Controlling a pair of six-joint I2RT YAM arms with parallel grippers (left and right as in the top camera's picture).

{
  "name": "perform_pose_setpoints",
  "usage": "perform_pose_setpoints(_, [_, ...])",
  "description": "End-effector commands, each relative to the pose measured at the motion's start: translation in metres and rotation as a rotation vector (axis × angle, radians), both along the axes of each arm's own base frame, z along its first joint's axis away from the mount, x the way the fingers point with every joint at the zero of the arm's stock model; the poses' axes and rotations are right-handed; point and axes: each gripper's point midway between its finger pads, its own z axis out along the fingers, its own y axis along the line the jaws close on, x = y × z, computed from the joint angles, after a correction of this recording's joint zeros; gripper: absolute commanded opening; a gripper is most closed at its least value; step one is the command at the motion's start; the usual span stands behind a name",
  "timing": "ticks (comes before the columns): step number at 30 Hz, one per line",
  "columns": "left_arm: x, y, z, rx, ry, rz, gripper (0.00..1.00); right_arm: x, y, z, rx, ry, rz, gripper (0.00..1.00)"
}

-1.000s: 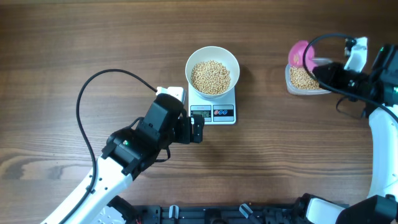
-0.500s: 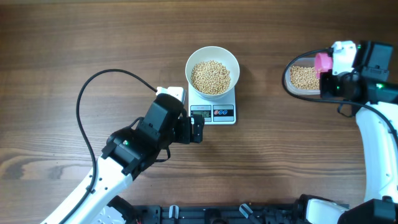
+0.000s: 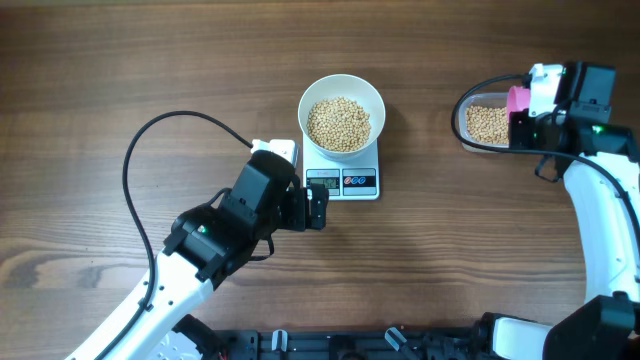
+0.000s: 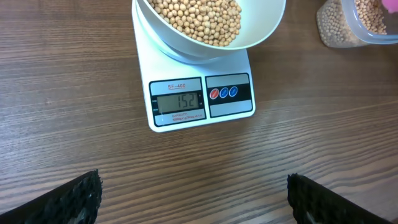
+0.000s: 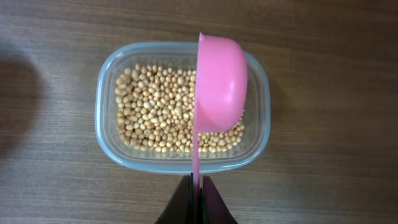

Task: Scoop item into bowl and weigh 150g on scale
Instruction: 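Raise the scoop and bring it back over the bowl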

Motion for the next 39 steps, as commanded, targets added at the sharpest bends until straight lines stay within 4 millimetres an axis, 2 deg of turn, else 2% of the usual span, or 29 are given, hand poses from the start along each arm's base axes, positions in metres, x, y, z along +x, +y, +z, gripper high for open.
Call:
perform_pose_setpoints(1, [0.000, -0.003, 0.002, -0.010, -0.001, -0.003, 1.00, -0.001, 0.008, -0.013, 0.062, 0.021, -0.014, 0.04])
perform_pose_setpoints(3, [0.000, -0.003, 0.002, -0.010, -0.001, -0.003, 1.00, 0.001, 0.021, -0.012, 0.135, 0.008, 0.003, 0.04])
perform_pose_setpoints(5, [0.000, -0.003, 0.002, -0.010, -0.001, -0.003, 1.00, 0.004, 0.022, -0.006, 0.169, -0.010, -0.030, 0.04])
perform_pose_setpoints(9, [0.000, -0.003, 0.002, -0.010, -0.001, -0.003, 1.00, 0.004, 0.022, 0.037, 0.149, -0.124, -0.019, 0.04])
perform_pose_setpoints(10, [0.000, -0.003, 0.002, -0.010, -0.001, -0.003, 1.00, 0.000, 0.027, 0.055, 0.157, -0.176, -0.001, 0.04])
perform_pose_setpoints(12, [0.000, -0.003, 0.002, -0.010, -0.001, -0.004, 1.00, -0.004, 0.045, 0.076, 0.224, -0.239, 0.066, 0.04])
perform_pose_setpoints(16, [0.000, -0.003, 0.002, -0.010, -0.001, -0.003, 1.00, -0.021, 0.125, 0.133, 0.581, -0.376, 0.417, 0.04])
perform_pose_setpoints(18, [0.000, -0.003, 0.002, -0.010, -0.001, -0.003, 1.00, -0.029, 0.144, 0.144, 0.707, -0.379, 0.489, 0.04])
perform_pose_setpoints(22, [0.000, -0.003, 0.002, -0.010, -0.001, -0.003, 1.00, -0.026, 0.152, 0.141, 0.744, -0.355, 0.492, 0.04])
perform_pose_setpoints(24, [0.000, -0.003, 0.002, -0.010, -0.001, -0.003, 1.00, -0.024, 0.163, 0.143, 0.742, -0.363, 0.532, 0.04])
perform_pose_setpoints(27, [0.000, -0.003, 0.002, -0.010, -0.001, -0.003, 1.00, -0.019, 0.190, 0.146, 0.727, -0.383, 0.622, 0.04])
perform_pose_setpoints(30, [0.000, -0.003, 0.002, -0.010, -0.001, -0.003, 1.00, -0.005, 0.205, 0.136, 0.637, -0.389, 0.617, 0.04])
perform_pose_setpoints(34, [0.000, -0.003, 0.002, -0.010, -0.001, -0.003, 1.00, 0.009, 0.228, 0.095, 0.524, -0.302, 0.582, 0.04])
perform_pose_setpoints(36, [0.000, -0.003, 0.002, -0.010, -0.001, -0.004, 1.00, 0.008, 0.242, 0.076, 0.466, -0.264, 0.654, 0.04])
perform_pose_setpoints(37, [0.000, -0.003, 0.002, -0.010, -0.001, -0.003, 1.00, 0.010, 0.245, 0.061, 0.405, -0.237, 0.661, 0.04])
perform_pose_setpoints(39, [0.000, -0.003, 0.002, -0.010, -0.001, -0.003, 1.00, 0.014, 0.249, 0.043, 0.323, -0.207, 0.663, 0.04])
